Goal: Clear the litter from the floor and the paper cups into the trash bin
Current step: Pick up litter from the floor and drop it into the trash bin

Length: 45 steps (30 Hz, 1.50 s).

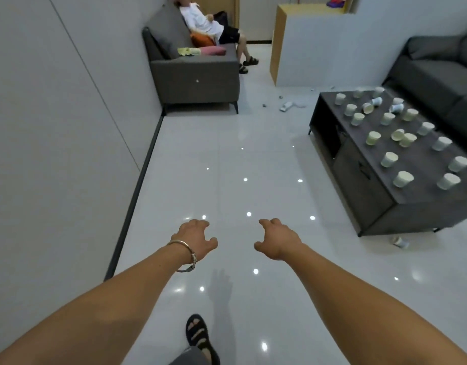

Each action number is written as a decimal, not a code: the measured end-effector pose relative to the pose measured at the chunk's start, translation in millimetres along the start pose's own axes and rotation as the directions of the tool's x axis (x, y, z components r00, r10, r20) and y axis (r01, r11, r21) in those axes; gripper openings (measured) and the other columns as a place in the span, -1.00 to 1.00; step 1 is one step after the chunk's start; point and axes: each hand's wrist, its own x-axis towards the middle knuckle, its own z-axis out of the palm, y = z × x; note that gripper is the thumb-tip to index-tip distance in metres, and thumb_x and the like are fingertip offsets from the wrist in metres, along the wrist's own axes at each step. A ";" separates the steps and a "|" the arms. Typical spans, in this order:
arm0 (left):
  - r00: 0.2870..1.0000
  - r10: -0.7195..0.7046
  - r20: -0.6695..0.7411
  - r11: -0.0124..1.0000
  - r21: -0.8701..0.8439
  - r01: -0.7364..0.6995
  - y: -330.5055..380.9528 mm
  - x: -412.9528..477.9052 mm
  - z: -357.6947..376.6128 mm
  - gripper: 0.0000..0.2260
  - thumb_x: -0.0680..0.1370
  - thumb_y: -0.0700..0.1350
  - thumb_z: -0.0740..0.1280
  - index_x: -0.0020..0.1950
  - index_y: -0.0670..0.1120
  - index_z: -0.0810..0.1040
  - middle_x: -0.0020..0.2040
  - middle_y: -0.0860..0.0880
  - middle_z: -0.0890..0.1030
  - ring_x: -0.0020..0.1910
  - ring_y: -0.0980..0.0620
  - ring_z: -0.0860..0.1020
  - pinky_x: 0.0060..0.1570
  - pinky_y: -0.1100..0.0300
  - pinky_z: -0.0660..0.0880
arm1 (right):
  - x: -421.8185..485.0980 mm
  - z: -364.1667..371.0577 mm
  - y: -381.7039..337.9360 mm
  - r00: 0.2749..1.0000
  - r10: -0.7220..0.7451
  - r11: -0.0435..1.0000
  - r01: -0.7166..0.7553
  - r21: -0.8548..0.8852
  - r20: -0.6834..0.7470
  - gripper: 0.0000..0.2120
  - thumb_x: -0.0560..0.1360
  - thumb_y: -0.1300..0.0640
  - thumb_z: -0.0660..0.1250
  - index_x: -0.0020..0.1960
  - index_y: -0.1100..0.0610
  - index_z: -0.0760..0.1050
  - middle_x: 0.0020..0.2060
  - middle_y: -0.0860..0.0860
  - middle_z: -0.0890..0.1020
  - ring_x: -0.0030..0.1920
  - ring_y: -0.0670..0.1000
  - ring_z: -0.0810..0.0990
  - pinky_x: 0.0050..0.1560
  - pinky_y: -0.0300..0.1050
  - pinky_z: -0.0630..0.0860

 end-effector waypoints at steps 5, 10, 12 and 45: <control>0.997 0.077 0.033 0.997 0.020 -0.077 34.3 111.9 -28.4 -0.42 0.51 0.17 0.24 0.48 -0.01 0.25 0.46 -0.06 0.28 0.42 -0.10 0.25 0.33 -0.07 0.32 | 75.5 -42.0 21.0 0.997 0.078 0.997 -0.078 -0.001 -0.007 -0.32 0.52 -0.08 0.28 0.55 0.04 0.10 0.41 0.08 0.29 0.31 0.16 0.40 0.20 0.01 0.44; 0.982 0.186 0.033 0.982 0.011 -0.187 77.0 218.9 -78.4 -0.42 0.51 0.16 0.23 0.48 -0.02 0.24 0.45 -0.05 0.29 0.42 -0.09 0.24 0.33 -0.06 0.31 | 153.6 -104.6 28.7 0.987 0.157 0.987 -0.156 0.024 -0.032 -0.32 0.53 -0.08 0.28 0.55 0.03 0.09 0.43 0.07 0.27 0.32 0.14 0.40 0.22 0.00 0.46; 0.974 0.224 0.027 0.974 0.037 -0.225 94.3 258.5 -99.0 -0.43 0.52 0.15 0.22 0.48 -0.01 0.23 0.45 -0.04 0.29 0.42 -0.09 0.24 0.32 -0.05 0.32 | 185.9 -131.1 31.8 0.981 0.175 0.984 -0.172 0.037 -0.079 -0.33 0.53 -0.09 0.26 0.55 0.02 0.09 0.42 0.05 0.28 0.31 0.12 0.41 0.19 -0.01 0.47; 0.953 0.288 0.096 0.948 0.109 -0.298 371.0 923.6 -297.5 -0.40 0.50 0.17 0.23 0.49 -0.02 0.22 0.44 -0.06 0.30 0.40 -0.09 0.27 0.30 -0.03 0.35 | 770.3 -518.4 227.7 0.972 0.221 0.975 -0.222 -0.004 -0.078 -0.30 0.53 -0.07 0.28 0.56 0.05 0.08 0.46 0.08 0.24 0.36 0.16 0.36 0.22 0.03 0.44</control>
